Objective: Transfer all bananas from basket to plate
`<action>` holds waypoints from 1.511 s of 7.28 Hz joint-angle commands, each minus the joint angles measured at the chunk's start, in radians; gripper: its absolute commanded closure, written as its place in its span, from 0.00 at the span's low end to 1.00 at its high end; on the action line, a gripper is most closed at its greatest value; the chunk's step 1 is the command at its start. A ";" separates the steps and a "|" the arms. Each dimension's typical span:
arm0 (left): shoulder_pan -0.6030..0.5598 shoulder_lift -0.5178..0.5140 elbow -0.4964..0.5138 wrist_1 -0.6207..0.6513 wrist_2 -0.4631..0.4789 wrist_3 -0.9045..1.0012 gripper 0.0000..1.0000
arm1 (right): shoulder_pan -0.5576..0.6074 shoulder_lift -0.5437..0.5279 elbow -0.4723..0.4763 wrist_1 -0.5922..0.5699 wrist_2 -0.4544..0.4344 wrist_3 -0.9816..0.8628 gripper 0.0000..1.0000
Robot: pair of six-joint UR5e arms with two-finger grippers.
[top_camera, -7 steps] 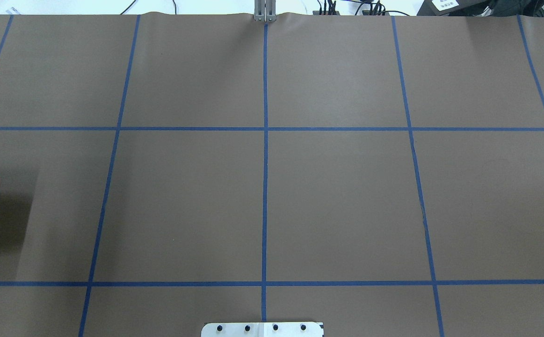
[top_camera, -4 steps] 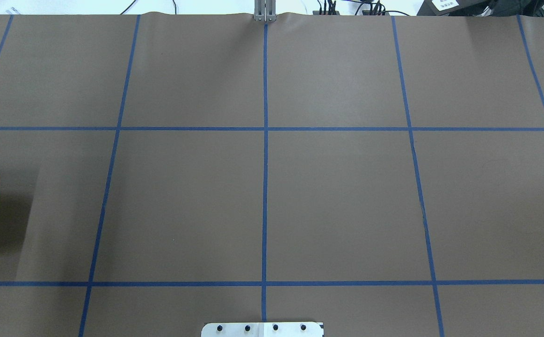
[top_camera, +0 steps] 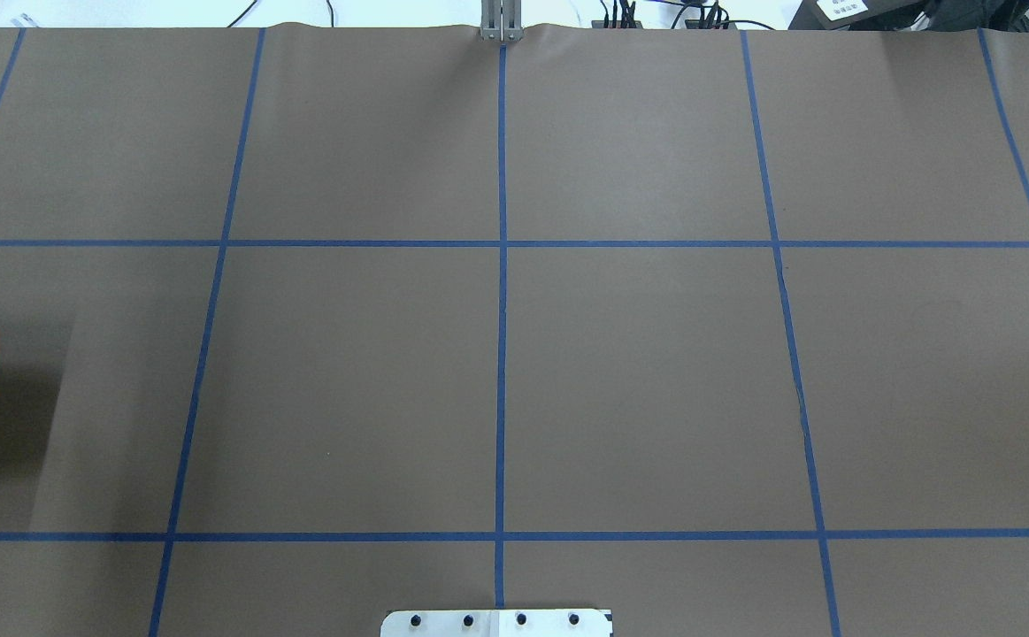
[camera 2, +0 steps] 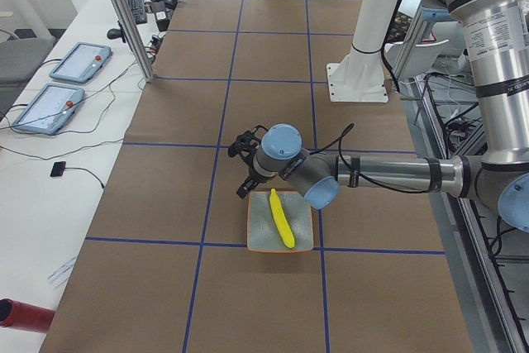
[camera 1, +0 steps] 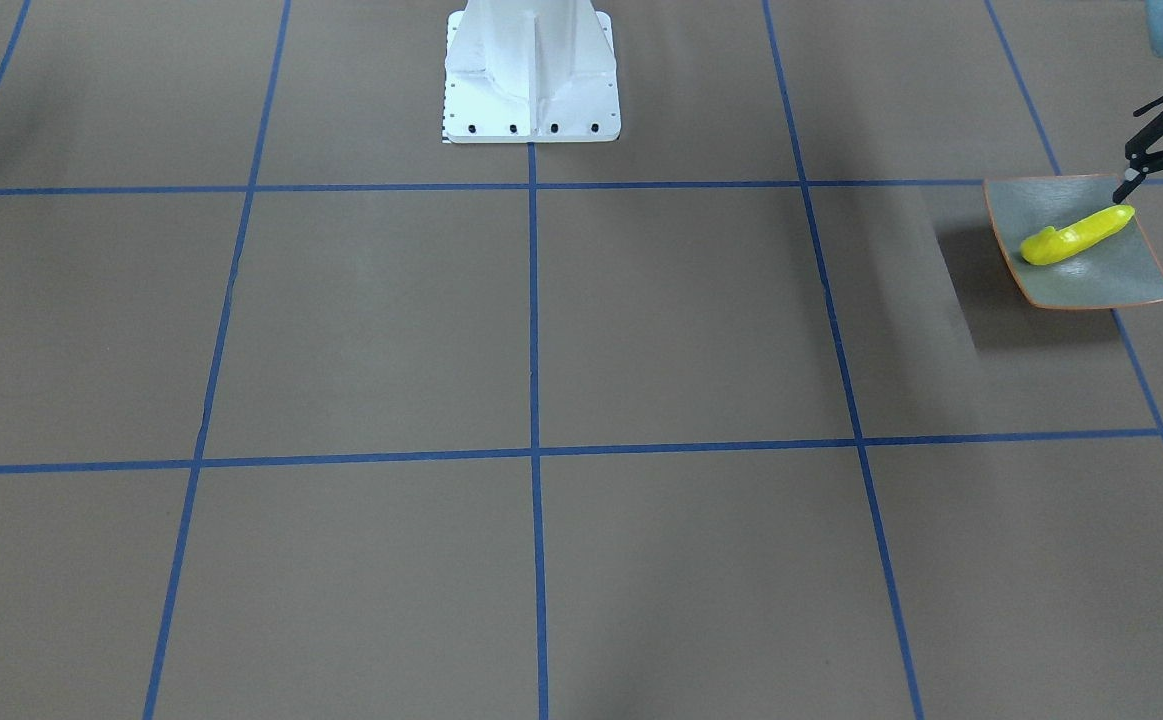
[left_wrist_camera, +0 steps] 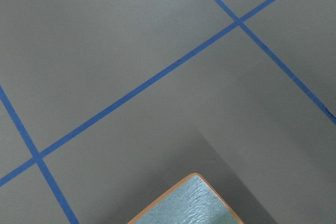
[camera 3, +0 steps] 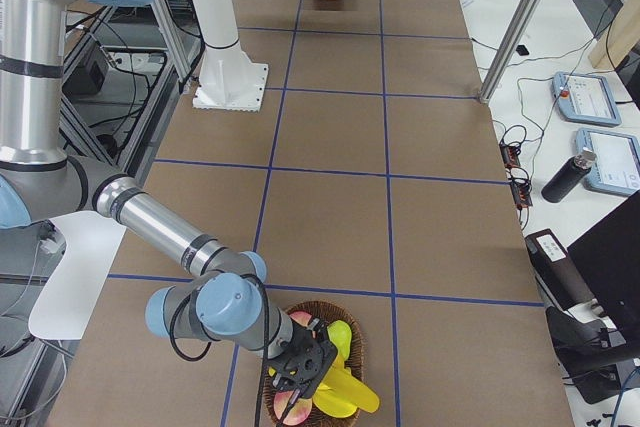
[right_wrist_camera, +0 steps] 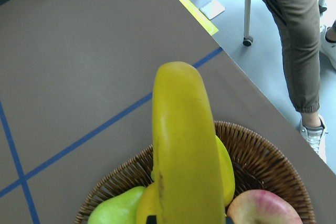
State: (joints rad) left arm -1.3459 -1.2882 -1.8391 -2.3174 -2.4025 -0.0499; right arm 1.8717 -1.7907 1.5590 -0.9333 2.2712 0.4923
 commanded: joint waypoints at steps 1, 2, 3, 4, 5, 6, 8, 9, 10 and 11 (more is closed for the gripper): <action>0.005 -0.061 -0.003 -0.002 -0.003 -0.127 0.00 | -0.118 0.043 0.181 0.001 -0.001 0.003 1.00; 0.008 -0.104 -0.002 -0.002 -0.004 -0.201 0.00 | -0.182 0.068 0.249 0.023 0.001 0.005 1.00; 0.022 -0.146 -0.003 -0.002 -0.022 -0.287 0.00 | -0.271 0.098 0.278 0.103 0.004 0.005 1.00; 0.040 -0.196 -0.003 -0.002 -0.067 -0.371 0.00 | -0.361 0.137 0.279 0.170 0.001 0.006 1.00; 0.072 -0.251 -0.003 -0.003 -0.099 -0.469 0.00 | -0.443 0.181 0.279 0.200 -0.001 0.008 1.00; 0.108 -0.304 -0.003 -0.005 -0.099 -0.567 0.00 | -0.518 0.235 0.280 0.202 -0.001 0.002 1.00; 0.187 -0.402 -0.008 -0.011 -0.090 -0.837 0.00 | -0.670 0.340 0.276 0.199 -0.044 0.014 1.00; 0.204 -0.460 -0.014 -0.011 -0.086 -0.999 0.00 | -0.772 0.368 0.292 0.202 -0.150 0.015 1.00; 0.206 -0.508 -0.015 -0.011 -0.086 -1.125 0.00 | -0.868 0.410 0.315 0.202 -0.245 0.055 1.00; 0.211 -0.552 -0.015 -0.022 -0.084 -1.247 0.00 | -0.963 0.472 0.325 0.202 -0.344 0.128 1.00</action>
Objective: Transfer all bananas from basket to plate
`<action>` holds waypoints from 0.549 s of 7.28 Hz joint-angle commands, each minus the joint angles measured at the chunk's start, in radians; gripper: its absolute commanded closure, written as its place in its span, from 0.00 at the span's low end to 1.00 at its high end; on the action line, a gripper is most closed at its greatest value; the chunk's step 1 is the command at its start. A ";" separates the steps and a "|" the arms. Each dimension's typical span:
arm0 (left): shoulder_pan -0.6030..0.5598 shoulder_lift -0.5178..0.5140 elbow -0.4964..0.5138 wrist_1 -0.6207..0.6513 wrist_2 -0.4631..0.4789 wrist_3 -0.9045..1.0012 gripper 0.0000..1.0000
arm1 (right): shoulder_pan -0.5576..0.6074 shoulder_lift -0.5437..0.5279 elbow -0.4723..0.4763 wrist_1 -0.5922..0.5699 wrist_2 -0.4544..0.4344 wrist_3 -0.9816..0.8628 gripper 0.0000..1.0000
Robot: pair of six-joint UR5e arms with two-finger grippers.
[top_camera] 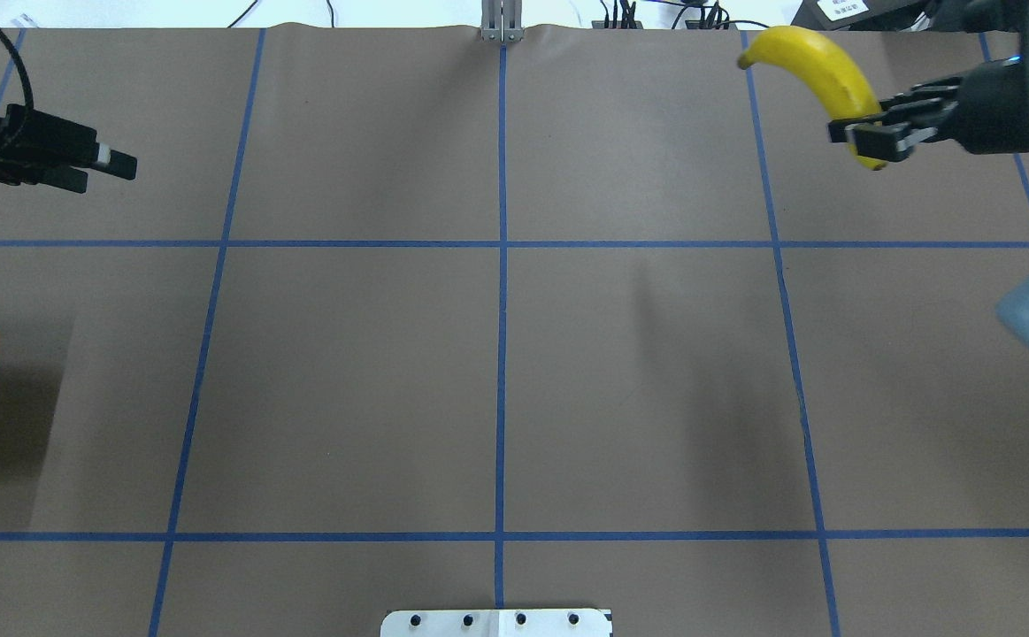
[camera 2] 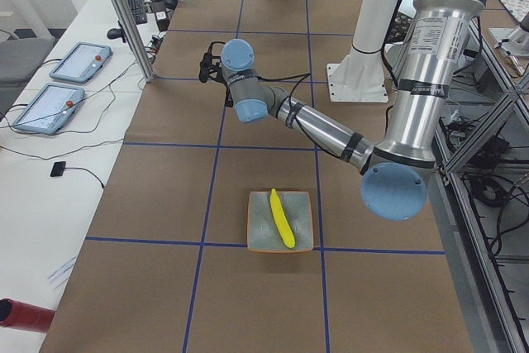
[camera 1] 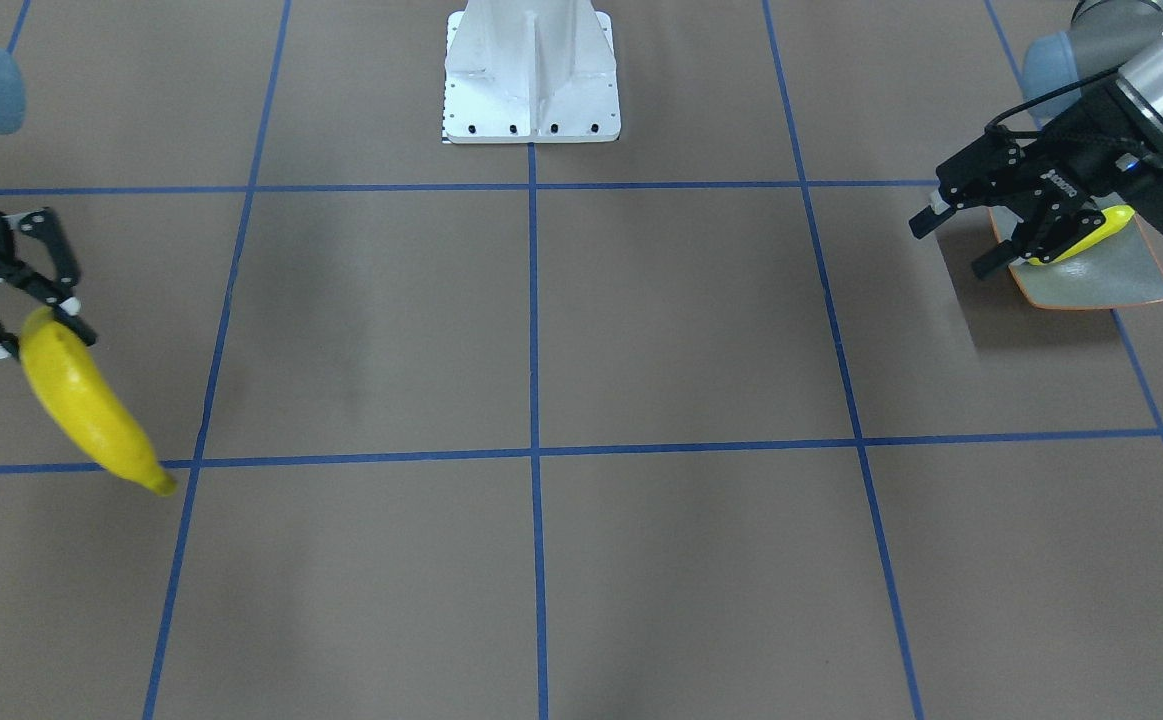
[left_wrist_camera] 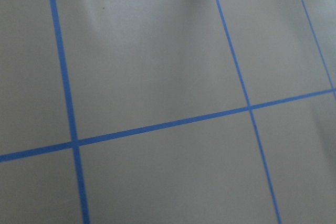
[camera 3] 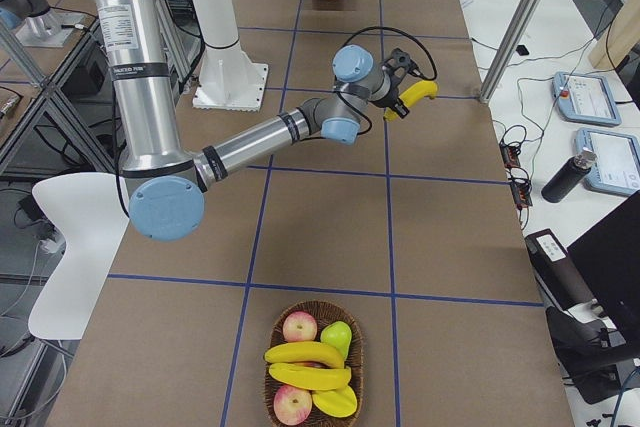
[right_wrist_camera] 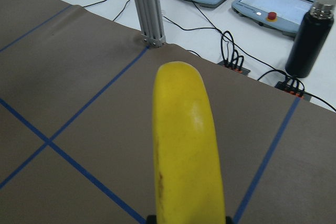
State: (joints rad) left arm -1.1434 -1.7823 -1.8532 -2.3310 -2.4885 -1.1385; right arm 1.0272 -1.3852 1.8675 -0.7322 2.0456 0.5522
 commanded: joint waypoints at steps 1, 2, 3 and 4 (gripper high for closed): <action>0.008 -0.109 0.000 -0.010 0.003 -0.285 0.00 | -0.233 0.083 0.045 -0.003 -0.266 0.090 1.00; 0.008 -0.164 -0.001 -0.007 0.052 -0.463 0.00 | -0.322 0.116 0.054 -0.013 -0.394 0.092 1.00; 0.036 -0.208 -0.004 -0.005 0.115 -0.595 0.00 | -0.378 0.142 0.058 -0.044 -0.486 0.092 1.00; 0.083 -0.233 -0.020 -0.004 0.188 -0.722 0.00 | -0.460 0.184 0.073 -0.138 -0.650 0.091 1.00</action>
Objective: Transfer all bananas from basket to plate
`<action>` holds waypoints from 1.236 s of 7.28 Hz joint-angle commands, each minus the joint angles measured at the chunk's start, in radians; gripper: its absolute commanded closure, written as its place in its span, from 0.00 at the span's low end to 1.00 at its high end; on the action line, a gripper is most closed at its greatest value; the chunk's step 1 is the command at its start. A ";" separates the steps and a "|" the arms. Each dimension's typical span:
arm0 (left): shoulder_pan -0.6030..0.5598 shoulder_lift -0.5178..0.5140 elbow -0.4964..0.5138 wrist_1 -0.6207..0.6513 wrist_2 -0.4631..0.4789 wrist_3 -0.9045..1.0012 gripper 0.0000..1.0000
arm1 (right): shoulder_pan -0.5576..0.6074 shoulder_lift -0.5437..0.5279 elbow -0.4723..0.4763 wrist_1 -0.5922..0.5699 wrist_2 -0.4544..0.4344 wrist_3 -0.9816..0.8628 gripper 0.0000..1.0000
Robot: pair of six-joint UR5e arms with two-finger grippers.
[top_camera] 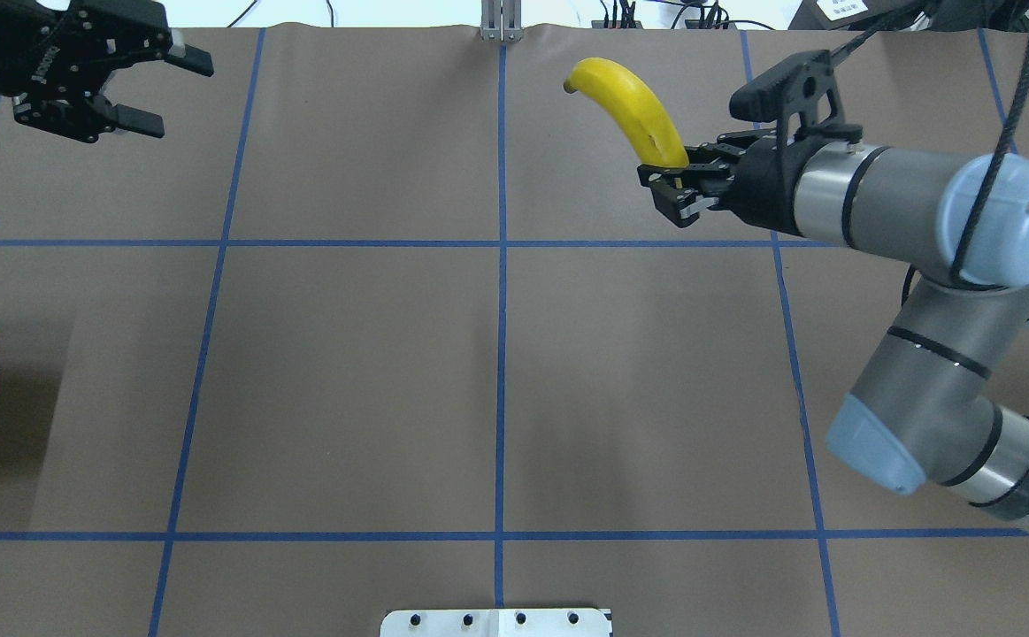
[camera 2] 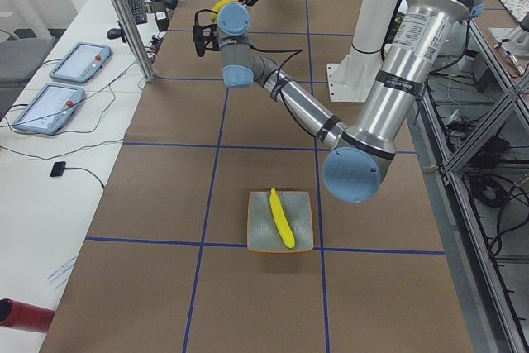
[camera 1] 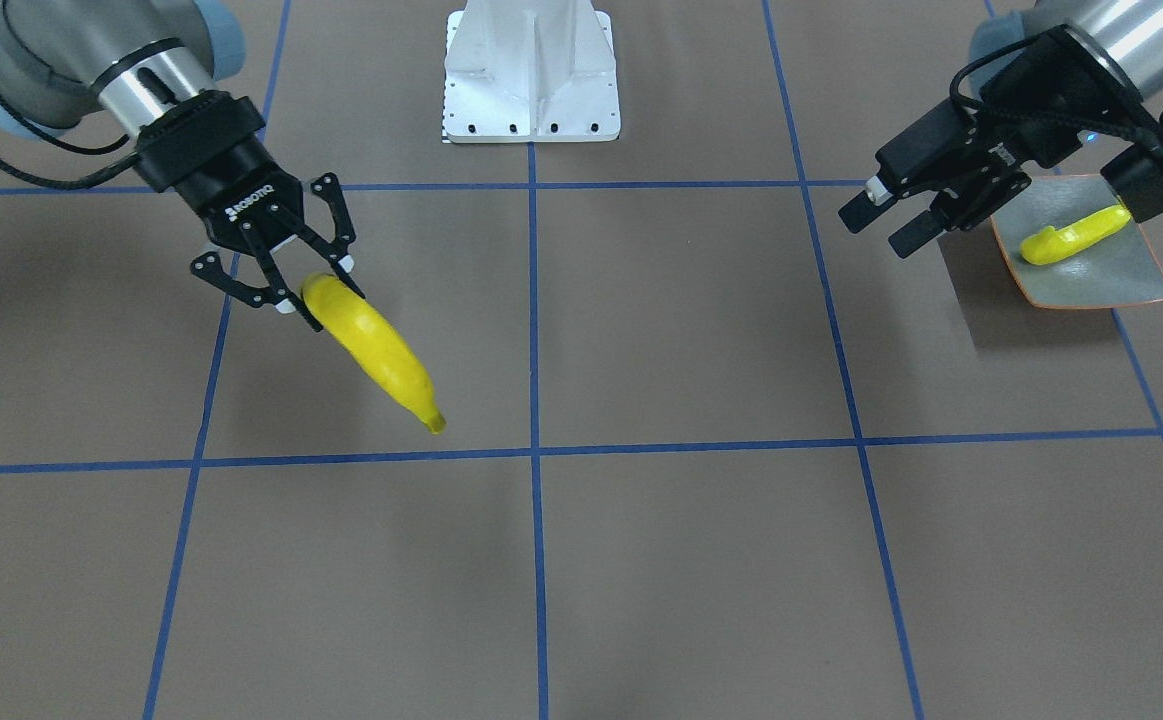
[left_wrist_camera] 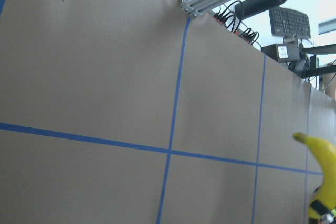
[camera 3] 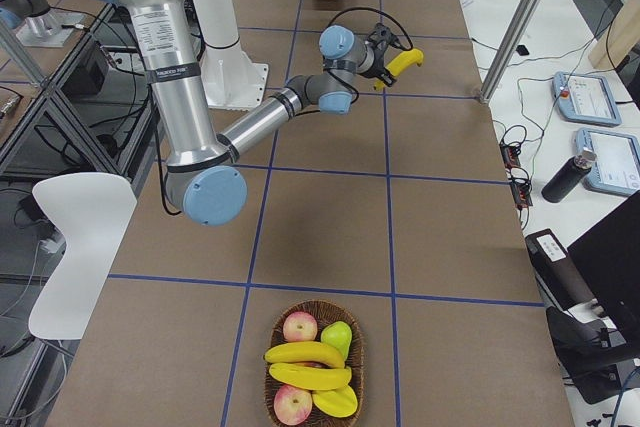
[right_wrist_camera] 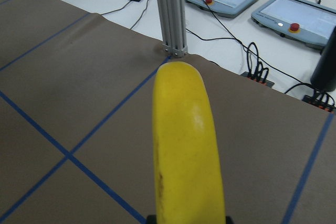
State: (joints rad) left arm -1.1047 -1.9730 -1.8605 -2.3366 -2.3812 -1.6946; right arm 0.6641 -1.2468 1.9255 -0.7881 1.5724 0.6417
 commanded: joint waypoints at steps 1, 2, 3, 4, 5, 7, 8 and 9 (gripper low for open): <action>0.099 -0.061 -0.014 0.009 0.130 -0.234 0.00 | -0.207 0.119 0.035 -0.234 -0.369 -0.005 1.00; 0.115 -0.063 -0.014 0.038 0.137 -0.264 0.00 | -0.290 0.182 0.041 -0.347 -0.505 -0.014 1.00; 0.124 -0.079 -0.016 0.102 0.137 -0.267 0.00 | -0.354 0.207 0.041 -0.397 -0.614 -0.057 1.00; 0.153 -0.108 -0.017 0.162 0.140 -0.279 0.00 | -0.410 0.249 0.038 -0.430 -0.682 -0.127 1.00; 0.163 -0.116 -0.022 0.167 0.140 -0.305 0.00 | -0.420 0.271 0.036 -0.480 -0.695 -0.138 1.00; 0.180 -0.122 -0.040 0.169 0.140 -0.310 0.00 | -0.429 0.308 0.032 -0.537 -0.715 -0.206 1.00; 0.187 -0.127 -0.042 0.169 0.142 -0.316 0.00 | -0.452 0.313 0.030 -0.543 -0.748 -0.252 1.00; 0.204 -0.129 -0.042 0.169 0.164 -0.322 0.00 | -0.474 0.323 0.029 -0.545 -0.774 -0.254 1.00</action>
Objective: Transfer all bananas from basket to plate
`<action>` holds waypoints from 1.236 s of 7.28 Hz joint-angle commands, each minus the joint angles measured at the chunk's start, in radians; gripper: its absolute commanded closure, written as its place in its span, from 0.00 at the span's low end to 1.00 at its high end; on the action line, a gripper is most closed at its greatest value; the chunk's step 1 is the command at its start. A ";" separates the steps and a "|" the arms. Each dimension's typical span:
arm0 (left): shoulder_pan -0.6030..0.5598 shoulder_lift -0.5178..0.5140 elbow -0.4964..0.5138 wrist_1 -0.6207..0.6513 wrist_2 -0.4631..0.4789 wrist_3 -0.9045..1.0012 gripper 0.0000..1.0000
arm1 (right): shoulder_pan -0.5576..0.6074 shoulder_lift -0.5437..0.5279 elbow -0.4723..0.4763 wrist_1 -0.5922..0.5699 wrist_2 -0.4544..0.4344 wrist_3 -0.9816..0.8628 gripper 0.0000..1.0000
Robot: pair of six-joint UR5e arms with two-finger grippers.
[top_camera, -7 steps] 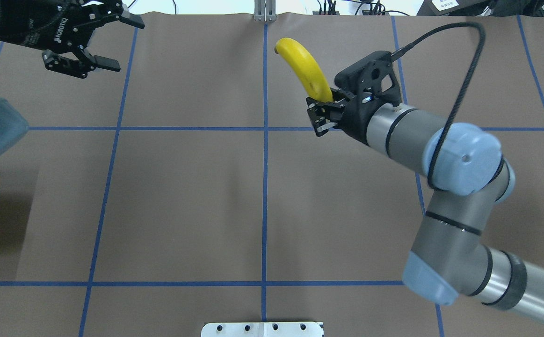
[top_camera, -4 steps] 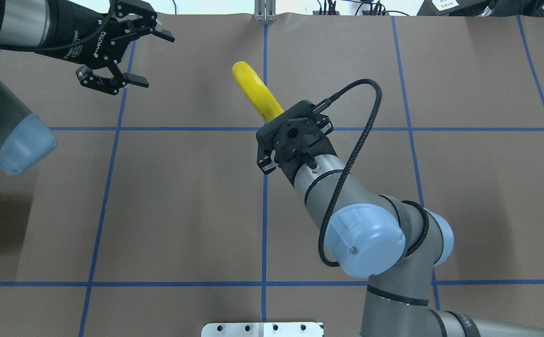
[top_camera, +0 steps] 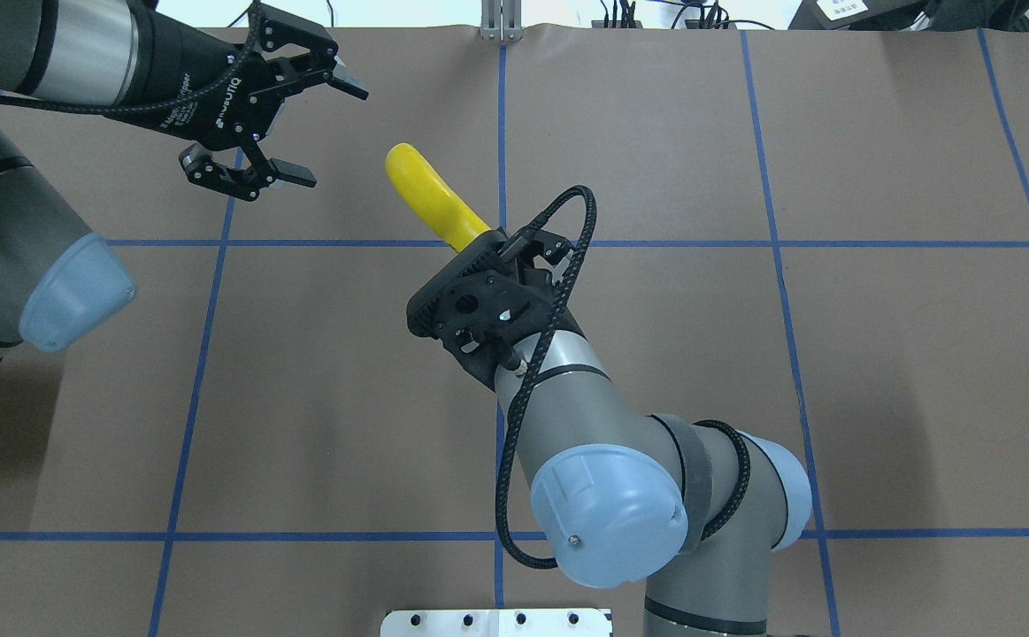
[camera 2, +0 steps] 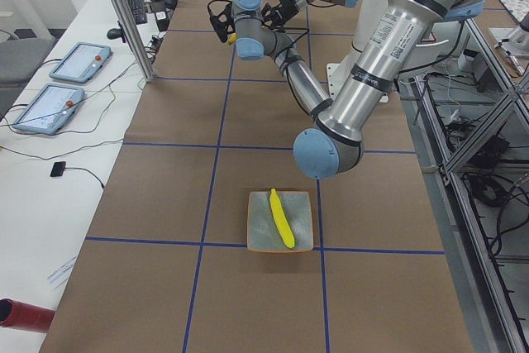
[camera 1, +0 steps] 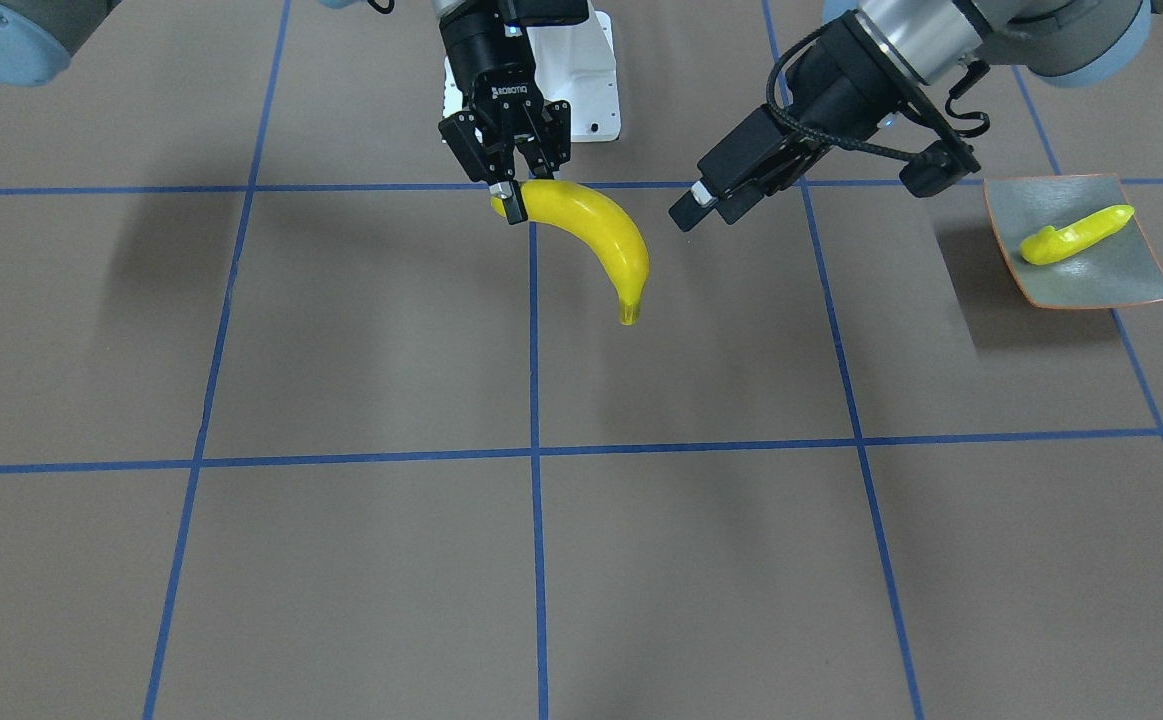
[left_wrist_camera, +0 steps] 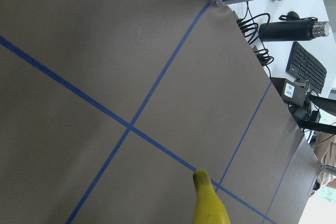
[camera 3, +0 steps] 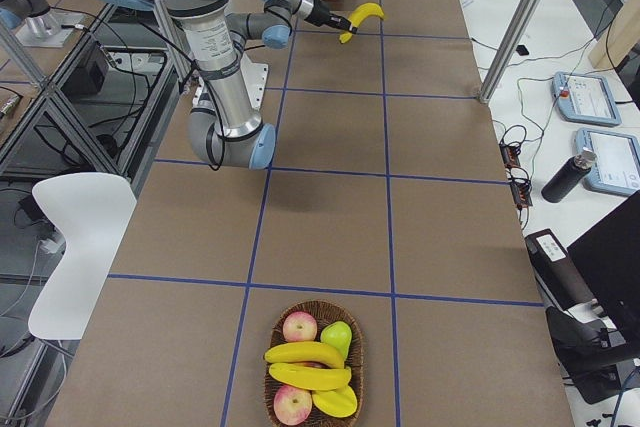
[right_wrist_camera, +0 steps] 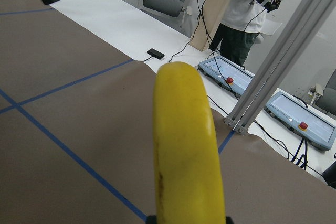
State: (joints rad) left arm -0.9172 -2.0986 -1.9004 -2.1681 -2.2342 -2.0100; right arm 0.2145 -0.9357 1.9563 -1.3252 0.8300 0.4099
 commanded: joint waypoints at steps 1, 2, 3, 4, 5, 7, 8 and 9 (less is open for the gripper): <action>0.055 0.002 -0.002 0.001 0.056 -0.007 0.00 | -0.029 0.024 -0.005 -0.018 -0.037 -0.022 1.00; 0.082 0.003 -0.002 0.001 0.076 -0.007 0.00 | -0.035 0.026 -0.004 -0.019 -0.040 -0.022 1.00; 0.109 0.005 -0.002 0.002 0.108 -0.007 0.01 | -0.044 0.026 -0.004 -0.019 -0.042 -0.022 1.00; 0.126 0.008 -0.002 0.002 0.117 -0.007 0.05 | -0.049 0.028 -0.004 -0.019 -0.052 -0.022 1.00; 0.133 0.009 -0.008 0.001 0.117 -0.006 0.22 | -0.052 0.028 -0.005 -0.017 -0.054 -0.022 1.00; 0.158 0.009 -0.017 0.001 0.119 0.005 0.95 | -0.055 0.028 -0.004 -0.014 -0.055 -0.020 1.00; 0.161 0.012 -0.032 0.001 0.119 0.005 1.00 | -0.055 0.025 -0.004 -0.011 -0.055 -0.020 0.70; 0.161 0.034 -0.051 0.001 0.119 0.005 1.00 | -0.055 0.028 0.007 0.007 -0.052 -0.008 0.23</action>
State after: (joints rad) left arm -0.7618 -2.0821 -1.9308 -2.1675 -2.1149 -2.0058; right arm 0.1594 -0.9102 1.9549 -1.3333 0.7756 0.3922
